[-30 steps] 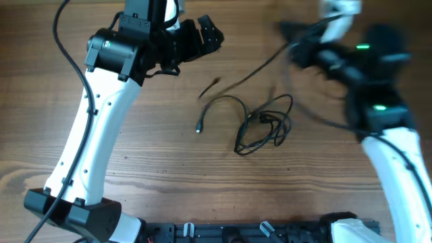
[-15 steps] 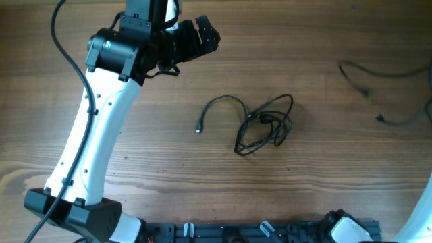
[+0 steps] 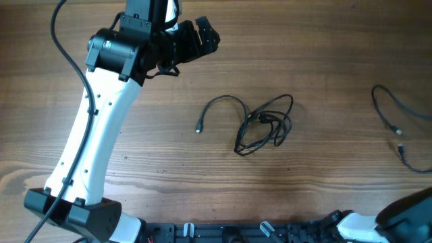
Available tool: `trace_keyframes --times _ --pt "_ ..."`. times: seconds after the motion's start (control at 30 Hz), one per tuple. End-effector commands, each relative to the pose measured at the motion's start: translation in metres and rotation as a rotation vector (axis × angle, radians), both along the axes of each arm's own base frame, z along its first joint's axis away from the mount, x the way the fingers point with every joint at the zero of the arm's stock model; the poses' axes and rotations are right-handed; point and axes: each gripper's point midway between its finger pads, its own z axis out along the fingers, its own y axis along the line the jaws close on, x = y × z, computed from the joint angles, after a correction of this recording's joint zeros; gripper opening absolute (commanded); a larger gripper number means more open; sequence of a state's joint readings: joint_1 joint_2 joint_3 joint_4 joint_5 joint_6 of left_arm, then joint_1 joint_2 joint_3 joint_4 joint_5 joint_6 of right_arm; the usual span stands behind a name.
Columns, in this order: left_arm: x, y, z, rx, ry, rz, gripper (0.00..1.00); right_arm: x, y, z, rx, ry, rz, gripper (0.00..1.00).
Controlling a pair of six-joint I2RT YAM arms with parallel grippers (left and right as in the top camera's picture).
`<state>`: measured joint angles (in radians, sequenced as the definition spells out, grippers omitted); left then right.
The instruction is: Untangle cables
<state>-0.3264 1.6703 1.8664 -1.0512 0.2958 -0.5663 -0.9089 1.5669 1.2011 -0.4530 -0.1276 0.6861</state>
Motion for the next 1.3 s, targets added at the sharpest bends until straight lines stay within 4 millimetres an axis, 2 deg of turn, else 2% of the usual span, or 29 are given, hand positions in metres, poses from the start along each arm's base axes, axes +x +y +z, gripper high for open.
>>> trace_keyframes --times 0.0,0.1,0.17,0.23,0.3,0.4,0.5,0.53,0.6,0.63,0.67,0.77,0.87,0.93,1.07,1.27 --pt "0.001 0.002 0.001 0.01 -0.008 0.002 1.0 0.011 -0.002 -0.025 0.073 -0.007 0.013 0.99" --pt "0.001 0.002 0.001 0.01 -0.008 0.002 1.0 0.019 0.007 -0.03 0.11 -0.021 0.052 1.0" --pt "0.0 0.003 0.0 0.011 -0.005 0.003 1.0 0.034 0.021 -0.022 0.135 -0.08 0.122 1.0" --pt "0.0 0.003 0.0 0.011 -0.005 0.003 1.0 0.049 0.039 -0.007 0.14 -0.136 0.202 1.0" --pt "0.0 0.003 0.0 0.011 -0.005 0.002 1.0 0.056 0.051 0.008 0.105 -0.147 0.25 1.0" --pt "0.0 0.003 -0.001 0.013 0.001 0.002 0.99 0.063 0.074 0.049 0.01 -0.19 0.317 1.0" --pt "-0.002 0.001 -0.003 0.016 0.005 -0.005 0.91 0.073 0.118 0.097 -0.081 -0.293 0.532 1.0" --pt "-0.004 -0.003 -0.003 0.02 -0.002 -0.035 0.89 0.076 0.143 0.116 -0.122 -0.339 0.651 1.0" --pt "-0.01 -0.016 -0.003 0.027 -0.025 -0.134 0.88 0.078 0.172 0.134 -0.159 -0.385 0.775 1.0" --pt "-0.015 -0.026 -0.004 0.025 -0.037 -0.207 0.86 0.078 0.193 0.144 -0.181 -0.412 0.858 1.0" --pt "-0.021 -0.037 -0.006 0.021 -0.043 -0.277 0.85 0.078 0.205 0.148 -0.189 -0.424 0.901 1.0" --pt "-0.043 -0.07 -0.027 0.028 -0.018 -0.489 0.81 0.079 0.226 0.146 -0.16 -0.425 0.964 1.0" --pt "-0.064 -0.093 -0.054 0.05 0.037 -0.649 0.7 0.078 0.229 0.137 -0.13 -0.407 0.968 1.0" --pt "-0.082 -0.113 -0.079 0.061 0.1 -0.763 0.7 0.079 0.232 0.136 -0.138 -0.409 0.997 1.0" --pt "-0.105 -0.142 -0.118 0.093 0.2 -0.86 0.68 0.076 0.235 0.132 -0.147 -0.395 1.031 1.0" --pt "-0.127 -0.165 -0.163 0.2 0.264 -0.939 0.58 0.076 0.235 0.131 -0.149 -0.392 1.035 1.0"
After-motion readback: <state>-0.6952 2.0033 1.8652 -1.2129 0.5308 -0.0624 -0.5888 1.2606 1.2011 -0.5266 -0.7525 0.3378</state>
